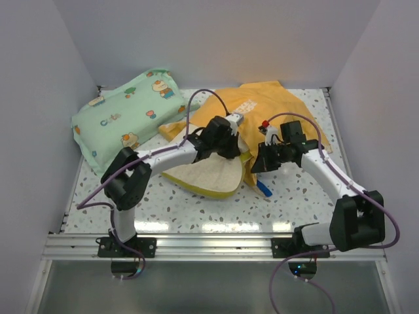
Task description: Put the pillow into the pillowcase
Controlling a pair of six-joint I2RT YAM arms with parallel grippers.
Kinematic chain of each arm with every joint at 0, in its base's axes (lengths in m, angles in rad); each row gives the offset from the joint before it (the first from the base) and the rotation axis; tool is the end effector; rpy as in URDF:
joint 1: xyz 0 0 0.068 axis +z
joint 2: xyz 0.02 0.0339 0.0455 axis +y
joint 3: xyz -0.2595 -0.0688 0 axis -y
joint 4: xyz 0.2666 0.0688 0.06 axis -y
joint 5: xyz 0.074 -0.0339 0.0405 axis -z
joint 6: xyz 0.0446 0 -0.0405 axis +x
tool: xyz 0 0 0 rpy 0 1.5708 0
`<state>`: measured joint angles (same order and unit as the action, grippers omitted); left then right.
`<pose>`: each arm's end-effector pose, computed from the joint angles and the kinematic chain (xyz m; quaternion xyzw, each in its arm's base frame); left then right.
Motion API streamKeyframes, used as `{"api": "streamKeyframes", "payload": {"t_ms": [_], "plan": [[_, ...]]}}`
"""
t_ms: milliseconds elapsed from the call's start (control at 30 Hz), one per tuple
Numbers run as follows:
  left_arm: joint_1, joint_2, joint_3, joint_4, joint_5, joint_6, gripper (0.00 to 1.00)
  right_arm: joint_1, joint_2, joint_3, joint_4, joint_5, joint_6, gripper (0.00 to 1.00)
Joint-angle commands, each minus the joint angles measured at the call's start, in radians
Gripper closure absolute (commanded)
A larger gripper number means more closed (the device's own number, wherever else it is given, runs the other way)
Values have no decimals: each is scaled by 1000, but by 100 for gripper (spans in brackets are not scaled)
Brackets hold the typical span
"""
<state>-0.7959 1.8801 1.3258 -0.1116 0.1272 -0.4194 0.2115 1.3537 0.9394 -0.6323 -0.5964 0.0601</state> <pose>0.3110 -0.3256 0.1983 0.1953 0.8765 -0.2960 0.3255 0.2761 0.0849 0.2185 -0.1457 0.9148 0.3147 0.2070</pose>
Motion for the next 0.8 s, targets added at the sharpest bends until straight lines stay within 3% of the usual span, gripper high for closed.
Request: {"api": "streamKeyframes", "payload": {"t_ms": [0,100,300,467,567,600,633,700,733,767], "plan": [[15,28,197,262,32,-102,100,92,-48,62,-40,-229,-5,100],[35,69,307,254,-3,-142,100,176,-100,87,-43,-305,6,100],[100,68,382,168,-113,-139,100,184,-125,96,-195,-483,-117,100],[83,28,143,170,-81,-124,100,184,-163,121,-37,-585,55,100],[23,-12,-73,233,-25,-110,100,184,-145,119,-87,-551,15,100],[6,-22,-118,281,9,-105,100,183,-142,118,-92,-546,17,93],[-26,-30,-153,282,44,-95,100,183,-133,118,-93,-546,27,70],[-55,-48,-220,271,69,-58,100,167,-127,136,-105,-556,34,41],[-66,-61,-265,270,93,-41,98,128,-95,212,-230,-550,-18,27],[-65,-73,-286,257,107,-9,93,105,-70,266,-301,-539,-143,25]]}}
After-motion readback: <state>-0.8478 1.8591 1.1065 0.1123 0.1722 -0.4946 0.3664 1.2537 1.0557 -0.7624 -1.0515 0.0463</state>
